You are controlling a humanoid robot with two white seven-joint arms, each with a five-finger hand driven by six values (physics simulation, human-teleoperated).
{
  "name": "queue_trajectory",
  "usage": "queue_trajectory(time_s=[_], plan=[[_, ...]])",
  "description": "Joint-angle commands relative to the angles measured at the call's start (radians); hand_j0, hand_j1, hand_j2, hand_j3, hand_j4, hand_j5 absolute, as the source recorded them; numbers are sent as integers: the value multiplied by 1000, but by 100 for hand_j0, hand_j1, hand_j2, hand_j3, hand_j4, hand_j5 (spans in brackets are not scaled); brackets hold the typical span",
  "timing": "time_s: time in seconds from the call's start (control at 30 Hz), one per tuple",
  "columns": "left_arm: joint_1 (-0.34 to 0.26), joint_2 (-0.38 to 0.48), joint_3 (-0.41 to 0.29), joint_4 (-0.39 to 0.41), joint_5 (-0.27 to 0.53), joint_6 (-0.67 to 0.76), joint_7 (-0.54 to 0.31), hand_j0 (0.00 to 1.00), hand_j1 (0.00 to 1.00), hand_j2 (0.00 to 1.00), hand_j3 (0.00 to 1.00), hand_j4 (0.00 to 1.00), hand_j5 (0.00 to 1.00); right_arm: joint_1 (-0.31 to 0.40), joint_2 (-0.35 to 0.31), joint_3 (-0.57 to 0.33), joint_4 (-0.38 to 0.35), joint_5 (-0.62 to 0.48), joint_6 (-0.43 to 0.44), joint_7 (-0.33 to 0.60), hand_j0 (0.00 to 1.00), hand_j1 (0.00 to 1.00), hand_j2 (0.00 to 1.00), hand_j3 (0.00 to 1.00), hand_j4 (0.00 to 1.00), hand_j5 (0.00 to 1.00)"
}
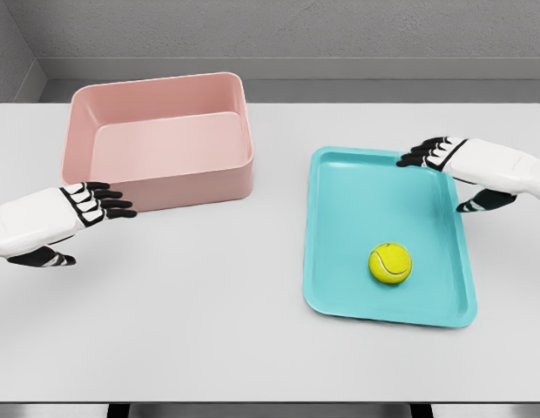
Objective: Put the tennis from the blue tray into the pink basket with both arms
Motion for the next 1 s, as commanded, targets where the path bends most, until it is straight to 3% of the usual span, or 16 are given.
queue_trajectory(time_s=[0.0,0.23,0.8,0.97], plan=[[0,0,0,0,6,1,-1,100,100,100,100,100,100,2,-4,0,-3,-7,1,8,100,100,100,100,100,100],[2,0,0,0,6,1,1,100,100,100,100,100,100,60,-19,0,-113,-5,1,17,100,100,100,100,100,100],[2,-1,-6,-2,12,1,12,100,100,100,100,100,100,149,-24,6,-170,-1,1,19,100,100,100,100,100,100],[3,-42,-9,-2,12,1,13,100,100,100,100,100,100,167,-24,7,-178,-2,1,17,100,100,100,100,100,100]])
